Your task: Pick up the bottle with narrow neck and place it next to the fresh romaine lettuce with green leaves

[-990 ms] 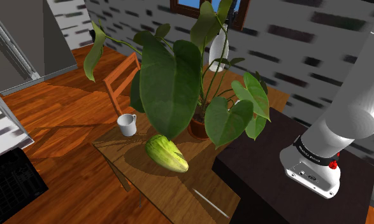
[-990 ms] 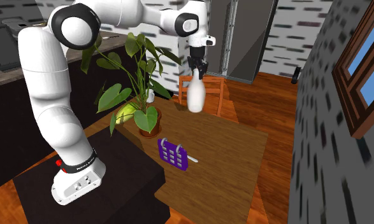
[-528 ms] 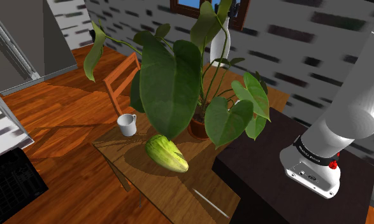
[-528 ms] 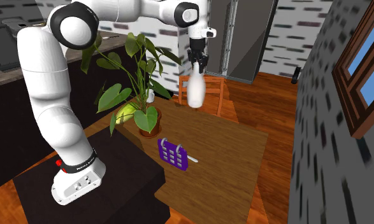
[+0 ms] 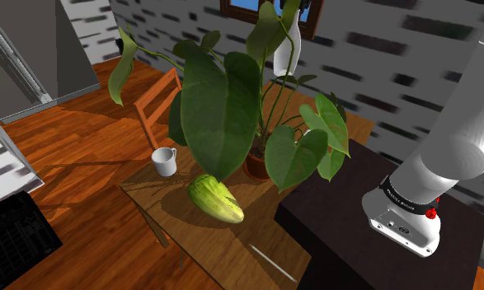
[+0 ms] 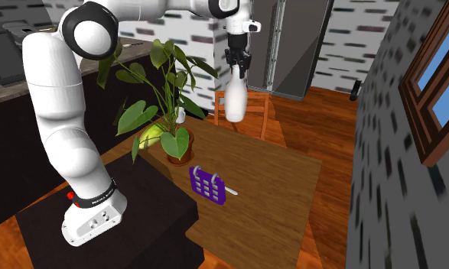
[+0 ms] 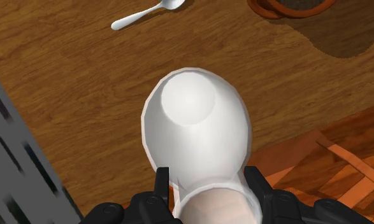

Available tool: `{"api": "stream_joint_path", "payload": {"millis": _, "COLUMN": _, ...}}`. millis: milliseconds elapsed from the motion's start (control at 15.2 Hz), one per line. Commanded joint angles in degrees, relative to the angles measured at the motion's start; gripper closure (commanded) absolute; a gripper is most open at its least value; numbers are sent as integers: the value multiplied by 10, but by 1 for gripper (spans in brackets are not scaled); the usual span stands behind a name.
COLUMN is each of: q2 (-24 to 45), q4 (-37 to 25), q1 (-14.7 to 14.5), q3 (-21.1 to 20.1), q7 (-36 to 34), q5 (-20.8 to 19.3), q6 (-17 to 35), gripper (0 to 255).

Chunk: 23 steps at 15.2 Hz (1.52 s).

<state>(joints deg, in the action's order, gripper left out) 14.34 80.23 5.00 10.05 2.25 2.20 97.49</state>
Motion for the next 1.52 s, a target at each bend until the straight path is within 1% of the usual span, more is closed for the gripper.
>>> {"api": "stream_joint_path", "payload": {"millis": 0, "q2": 3, "q4": -14, "q1": 0, "q3": 0, "q7": 0, "q5": 0, "q6": -12, "gripper": 255}}
{"api": "stream_joint_path", "payload": {"millis": 330, "q2": -98, "q4": 119, "q1": -36, "q3": -18, "q7": -53, "q5": -21, "q6": 22, "gripper": 255}}
{"api": "stream_joint_path", "payload": {"millis": 660, "q2": -183, "q4": 220, "q1": -64, "q3": -45, "q7": -110, "q5": -35, "q6": 38, "gripper": 255}}
{"api": "stream_joint_path", "payload": {"millis": 1056, "q2": -268, "q4": 312, "q1": -93, "q3": -85, "q7": -180, "q5": -38, "q6": 44, "gripper": 255}}
{"api": "stream_joint_path", "payload": {"millis": 1452, "q2": -337, "q4": 379, "q1": -122, "q3": -132, "q7": -252, "q5": -28, "q6": 40, "gripper": 255}}
